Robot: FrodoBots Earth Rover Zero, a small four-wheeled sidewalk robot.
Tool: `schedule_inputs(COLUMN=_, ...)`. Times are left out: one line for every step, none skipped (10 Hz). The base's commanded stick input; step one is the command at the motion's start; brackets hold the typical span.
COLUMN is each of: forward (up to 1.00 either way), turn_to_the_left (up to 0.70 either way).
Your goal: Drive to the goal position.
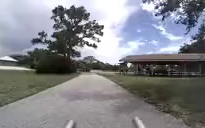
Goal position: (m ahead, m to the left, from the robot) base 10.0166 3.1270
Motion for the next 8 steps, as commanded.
schedule_inputs(forward=0.70, turn_to_the_left=0.00)
schedule_inputs(forward=0.70, turn_to_the_left=0.00)
schedule_inputs(forward=0.70, turn_to_the_left=0.00)
schedule_inputs(forward=0.70, turn_to_the_left=0.00)
schedule_inputs(forward=0.70, turn_to_the_left=0.05)
schedule_inputs(forward=0.70, turn_to_the_left=0.22)
schedule_inputs(forward=0.70, turn_to_the_left=0.33)
schedule_inputs(forward=0.70, turn_to_the_left=0.35)
